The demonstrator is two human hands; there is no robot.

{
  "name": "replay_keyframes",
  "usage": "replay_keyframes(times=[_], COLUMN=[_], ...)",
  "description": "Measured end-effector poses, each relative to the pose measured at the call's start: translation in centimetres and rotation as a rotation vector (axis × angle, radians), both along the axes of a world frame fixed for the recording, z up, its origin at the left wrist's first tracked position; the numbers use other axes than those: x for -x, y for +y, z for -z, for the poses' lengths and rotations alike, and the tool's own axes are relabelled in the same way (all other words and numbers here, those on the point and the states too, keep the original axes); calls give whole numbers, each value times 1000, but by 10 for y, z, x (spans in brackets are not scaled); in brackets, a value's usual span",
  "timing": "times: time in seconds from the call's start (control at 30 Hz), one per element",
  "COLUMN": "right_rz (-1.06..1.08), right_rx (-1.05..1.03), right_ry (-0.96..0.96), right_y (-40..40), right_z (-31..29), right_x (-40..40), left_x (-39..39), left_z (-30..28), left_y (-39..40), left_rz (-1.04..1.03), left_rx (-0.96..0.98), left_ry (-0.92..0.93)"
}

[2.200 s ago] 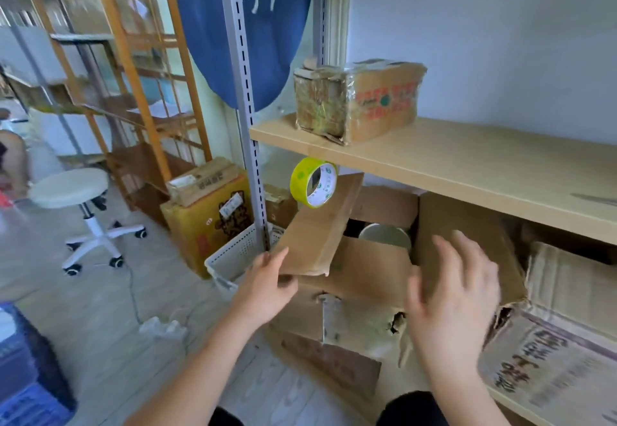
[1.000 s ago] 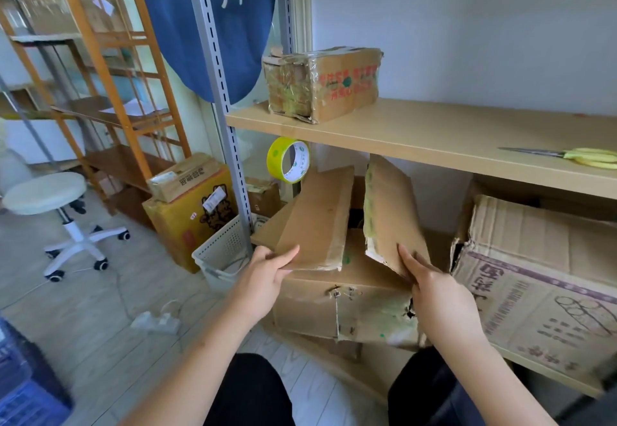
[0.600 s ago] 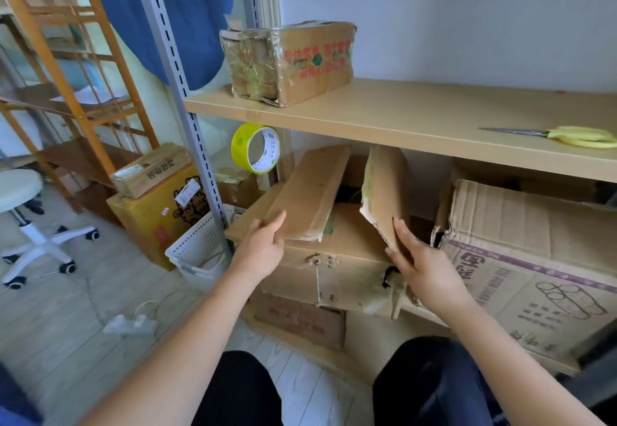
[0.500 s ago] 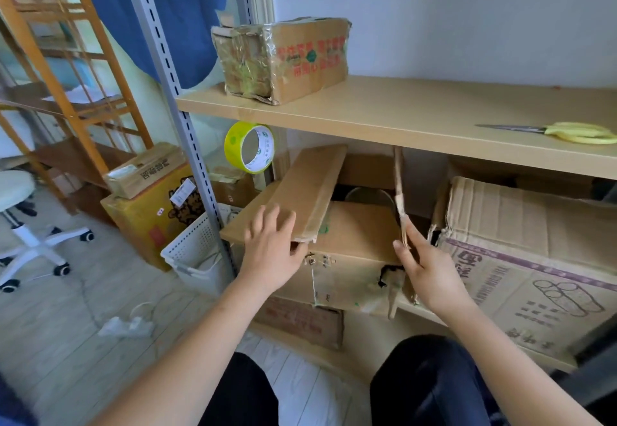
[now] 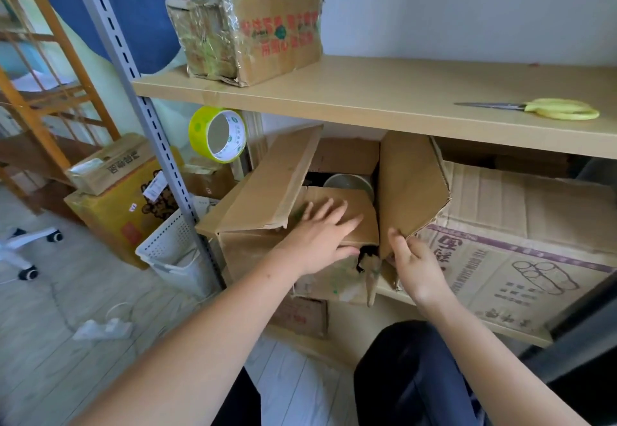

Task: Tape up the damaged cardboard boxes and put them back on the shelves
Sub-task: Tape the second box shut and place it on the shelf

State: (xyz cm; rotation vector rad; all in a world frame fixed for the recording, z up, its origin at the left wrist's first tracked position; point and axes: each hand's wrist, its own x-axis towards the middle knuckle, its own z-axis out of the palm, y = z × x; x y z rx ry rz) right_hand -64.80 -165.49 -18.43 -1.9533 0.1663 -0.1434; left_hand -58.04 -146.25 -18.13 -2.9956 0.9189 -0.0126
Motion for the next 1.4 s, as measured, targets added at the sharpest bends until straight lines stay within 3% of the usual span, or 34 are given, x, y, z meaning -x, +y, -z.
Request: replay_keyframes(times=[0.17, 0.27, 0.4, 0.6, 0.73, 0.87, 0.93, 1.03, 1.13, 1.23, 1.33, 1.4], right_rz=[-11, -259, -425, -487, -471, -363, -180, -11, -127, -276, -357, -365], right_rx=[377, 680, 862, 1010, 1110, 1295, 1161, 786, 456, 259, 71, -19], right_ry=[-212, -369, -250, -136, -126, -225, -459, -741, -598, -339, -122, -59], right_y=[21, 35, 39, 31, 37, 53, 71, 106, 144, 175, 198, 212], right_z=[3, 4, 4, -3, -9, -32, -52, -83, -111, -132, -145, -152], right_x=[-6, -16, -31, -33, -31, -24, -24, -33, -60, -92, -112, -117], left_x=[9, 24, 39, 63, 89, 74, 41, -9, -36, -53, -52, -50], left_z=[5, 5, 12, 13, -16, -82, -116, -151, -171, -173, -174, -181], left_y=[11, 12, 13, 28, 52, 94, 120, 150, 153, 155, 165, 172], left_rz=[13, -15, -152, -243, -342, -631, -809, -1005, -1091, -920, -746, -773], left_rx=[74, 132, 190, 219, 507, 1015, 1254, 1351, 1382, 1366, 1428, 1386], left_ry=[-116, -179, -261, -361, -495, -656, -675, -470, -90, 194, 314, 331])
